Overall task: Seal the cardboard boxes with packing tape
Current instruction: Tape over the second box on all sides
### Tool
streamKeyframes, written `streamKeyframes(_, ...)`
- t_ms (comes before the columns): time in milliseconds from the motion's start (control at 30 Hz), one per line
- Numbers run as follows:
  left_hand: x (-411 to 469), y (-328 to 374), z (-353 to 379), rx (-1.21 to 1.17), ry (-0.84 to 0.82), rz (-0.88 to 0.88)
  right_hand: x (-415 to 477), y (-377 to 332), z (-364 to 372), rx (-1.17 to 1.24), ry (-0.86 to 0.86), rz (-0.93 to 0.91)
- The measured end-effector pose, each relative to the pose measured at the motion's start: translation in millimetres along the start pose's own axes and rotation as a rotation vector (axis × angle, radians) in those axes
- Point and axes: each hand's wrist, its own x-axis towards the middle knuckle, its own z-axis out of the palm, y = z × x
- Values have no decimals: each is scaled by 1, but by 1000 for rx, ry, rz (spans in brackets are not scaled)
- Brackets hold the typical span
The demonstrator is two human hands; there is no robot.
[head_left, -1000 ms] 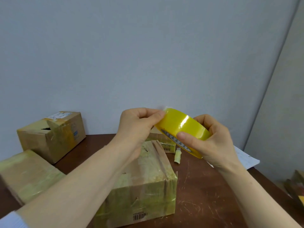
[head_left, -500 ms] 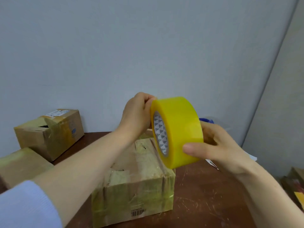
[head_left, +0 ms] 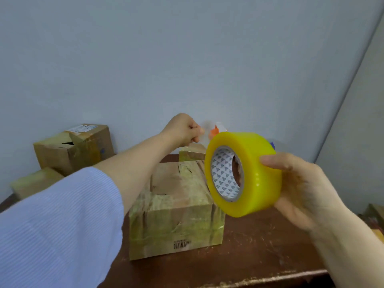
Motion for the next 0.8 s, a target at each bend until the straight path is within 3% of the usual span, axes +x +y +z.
streamKeyframes(267,10,-45,3,65,22,-14,25,-8,12,10,106,168)
streamKeyframes(800,43,-105,2,191,-234,-42,88,7,50,148,192,276)
